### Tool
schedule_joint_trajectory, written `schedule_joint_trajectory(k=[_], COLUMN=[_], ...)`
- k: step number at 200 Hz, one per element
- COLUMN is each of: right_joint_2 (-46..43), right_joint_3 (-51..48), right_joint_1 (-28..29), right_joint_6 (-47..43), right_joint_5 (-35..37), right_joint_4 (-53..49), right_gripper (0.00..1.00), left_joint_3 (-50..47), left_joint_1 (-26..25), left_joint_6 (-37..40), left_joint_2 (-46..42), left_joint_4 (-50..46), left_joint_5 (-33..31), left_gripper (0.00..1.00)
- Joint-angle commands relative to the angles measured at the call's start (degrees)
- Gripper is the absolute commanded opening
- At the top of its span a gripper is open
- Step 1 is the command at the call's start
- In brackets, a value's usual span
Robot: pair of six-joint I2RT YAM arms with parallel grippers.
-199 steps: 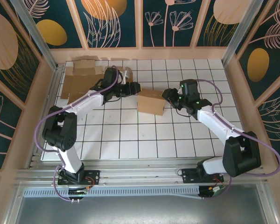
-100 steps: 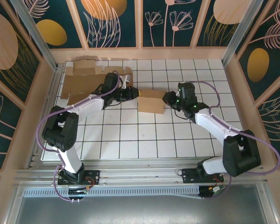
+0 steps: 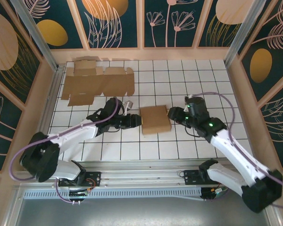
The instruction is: Fold the paper box
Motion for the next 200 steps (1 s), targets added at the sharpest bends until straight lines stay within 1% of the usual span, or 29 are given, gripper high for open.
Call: schedule_joint_trajectory(k=[1,10,17,28,42,55,63,75,93,99,110,117,130,142,153,168,182,200], right_joint_2=[-3.2,-1.8,0.0,3.6,8.9,13.4,16.0,18.9,21.5,22.0,22.7,22.9,23.1,23.5,24.6,26.9,29.9,37.3], right_joint_3=[-2.1,-3.9,-5.3,-7.1,-8.6,-9.0,-9.0,-9.5,-11.6,-12.5,-13.9,-14.8,-15.8,-15.8,-14.6,-11.9,-9.2,-3.3], right_joint_1=[-1.5,-2.3,-3.0,-3.8,-5.0,-5.4,-5.4,-5.3,-4.4,-4.0,-3.7,-3.8,-4.1,-5.0,-6.9,-11.0,-15.5,-19.9], right_joint_6=[4.7,4.6,3.5,0.4,-3.5,-6.5,-8.0,-9.6,-7.0,-5.4,-1.7,0.6,3.8,4.6,4.0,2.8,2.1,0.3], right_joint_5=[1.0,-0.2,-2.1,-4.9,-6.9,-6.0,-6.1,-9.2,-11.8,-12.0,-11.0,-10.0,-6.2,-3.0,-0.9,1.2,0.8,0.7], right_joint_4=[-1.5,0.7,3.2,8.5,12.9,14.2,14.4,16.0,20.6,22.5,25.1,26.5,27.9,28.4,28.2,28.7,31.4,35.0], right_gripper=[0.55,0.58,0.62,0.66,0.71,0.72,0.67,0.6,0.46,0.42,0.38,0.36,0.36,0.35,0.35,0.35,0.35,0.35], left_joint_3=[-1.0,-1.2,-1.2,-1.0,-2.3,-4.2,-4.3,-3.8,-3.5,-3.4,-2.2,-1.1,2.6,6.7,11.7,21.9,32.1,46.3], left_joint_1=[0.4,0.4,0.4,0.4,0.3,0.0,-0.3,-1.0,-2.4,-3.1,-4.7,-5.7,-6.5,-6.5,-6.5,-6.3,-5.4,-3.8], left_joint_6=[-3.8,-3.8,-4.1,-4.5,-7.6,-10.5,-11.2,-11.1,-13.4,-14.8,-17.3,-18.2,-18.9,-19.1,-16.8,-13.8,-12.7,-12.7], left_joint_2=[-3.9,-3.1,-1.4,2.3,6.5,9.0,10.3,12.5,16.5,18.0,20.4,23.5,26.8,29.5,32.5,38.1,45.0,54.7], left_joint_4=[-1.0,-0.2,0.9,3.3,8.3,14.3,15.8,17.0,22.3,24.7,28.7,30.4,31.0,29.4,26.4,22.9,21.4,21.2], left_joint_5=[-7.5,-9.6,-9.7,-8.0,-5.8,-4.7,-4.3,-3.5,-0.3,0.7,1.5,1.4,0.3,-1.6,-3.9,-5.4,-5.4,-6.4], left_gripper=[0.54,0.55,0.56,0.57,0.57,0.58,0.58,0.59,0.58,0.55,0.5,0.47,0.41,0.37,0.33,0.32,0.31,0.3])
